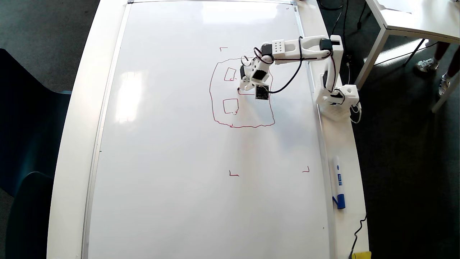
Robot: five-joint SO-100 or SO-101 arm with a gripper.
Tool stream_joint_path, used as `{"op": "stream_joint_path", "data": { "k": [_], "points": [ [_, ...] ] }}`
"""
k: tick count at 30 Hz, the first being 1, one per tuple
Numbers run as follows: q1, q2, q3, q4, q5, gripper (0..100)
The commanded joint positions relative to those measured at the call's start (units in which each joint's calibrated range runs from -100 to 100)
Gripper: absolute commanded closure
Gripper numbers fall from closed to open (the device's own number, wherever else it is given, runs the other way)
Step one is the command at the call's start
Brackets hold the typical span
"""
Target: Draw on a whiteboard a robot head using a pen attached to the gripper
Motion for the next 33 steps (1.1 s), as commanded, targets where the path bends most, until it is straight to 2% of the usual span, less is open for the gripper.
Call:
{"op": "stream_joint_path", "data": {
  "k": [1,20,33],
  "points": [
    [2.1,0.0,-1.1,0.5,0.1,99],
    [5.2,-1.4,2.5,1.2,2.8,99],
    [5.2,-10.6,14.0,0.7,3.9,99]
  ]
}}
